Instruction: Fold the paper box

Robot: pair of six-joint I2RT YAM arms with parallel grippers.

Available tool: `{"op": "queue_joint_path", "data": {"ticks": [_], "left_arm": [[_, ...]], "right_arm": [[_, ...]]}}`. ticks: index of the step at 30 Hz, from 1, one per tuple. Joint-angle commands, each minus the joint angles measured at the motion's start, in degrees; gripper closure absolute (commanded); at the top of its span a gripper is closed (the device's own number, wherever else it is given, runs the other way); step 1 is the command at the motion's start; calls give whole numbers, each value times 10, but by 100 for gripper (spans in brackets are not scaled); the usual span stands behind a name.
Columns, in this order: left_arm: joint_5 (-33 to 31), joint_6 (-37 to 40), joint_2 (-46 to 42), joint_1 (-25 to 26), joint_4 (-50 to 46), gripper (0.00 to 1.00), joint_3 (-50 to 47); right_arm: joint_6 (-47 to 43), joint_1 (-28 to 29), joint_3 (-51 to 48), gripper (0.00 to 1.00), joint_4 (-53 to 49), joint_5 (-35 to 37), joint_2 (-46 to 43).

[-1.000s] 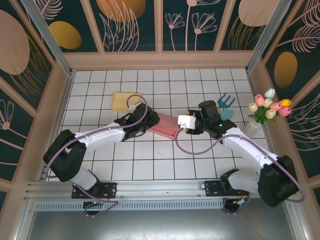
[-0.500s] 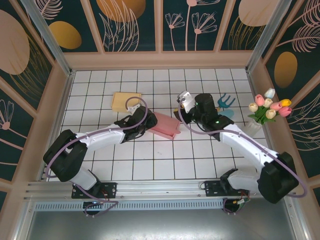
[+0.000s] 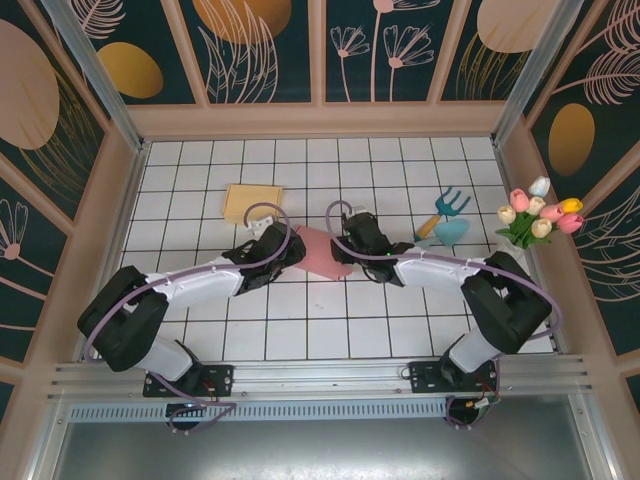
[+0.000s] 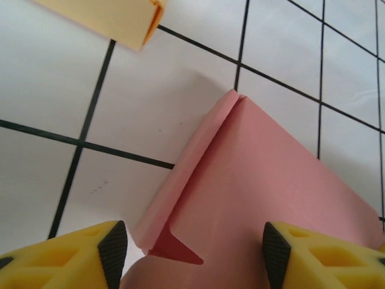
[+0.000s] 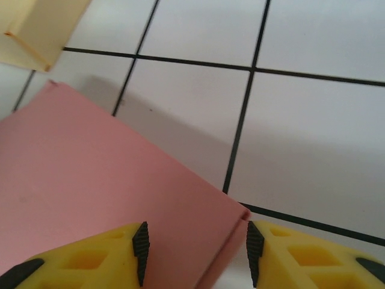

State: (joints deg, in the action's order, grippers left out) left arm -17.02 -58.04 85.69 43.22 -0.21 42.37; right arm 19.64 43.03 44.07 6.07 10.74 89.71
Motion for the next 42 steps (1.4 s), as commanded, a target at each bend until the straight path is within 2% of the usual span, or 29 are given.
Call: {"op": "queue_joint_path", "data": {"ticks": [1, 4, 14, 19, 26, 32, 39, 42], "left_arm": [[-33, 16, -12, 3, -23, 34, -18], [-55, 26, -24, 4, -43, 30, -16], [-54, 15, -80, 5, -88, 21, -19], [-37, 3, -53, 4, -102, 15, 7], [43, -32, 31, 4, -126, 17, 69], [11, -35, 82, 4, -177, 18, 118], [47, -87, 89, 10, -191, 19, 112], [53, -86, 99, 12, -195, 24, 122]], "right_arm": [[29, 3, -17, 49, 36, 40, 19], [29, 3, -24, 49, 47, 49, 35], [26, 3, -42, 49, 80, 41, 58], [21, 3, -55, 49, 98, 22, 54], [7, 1, -64, 49, 102, 20, 58], [2, 0, -64, 49, 99, 17, 56], [7, -8, -62, 49, 104, 6, 57], [11, -8, -64, 49, 109, -1, 59]]}}
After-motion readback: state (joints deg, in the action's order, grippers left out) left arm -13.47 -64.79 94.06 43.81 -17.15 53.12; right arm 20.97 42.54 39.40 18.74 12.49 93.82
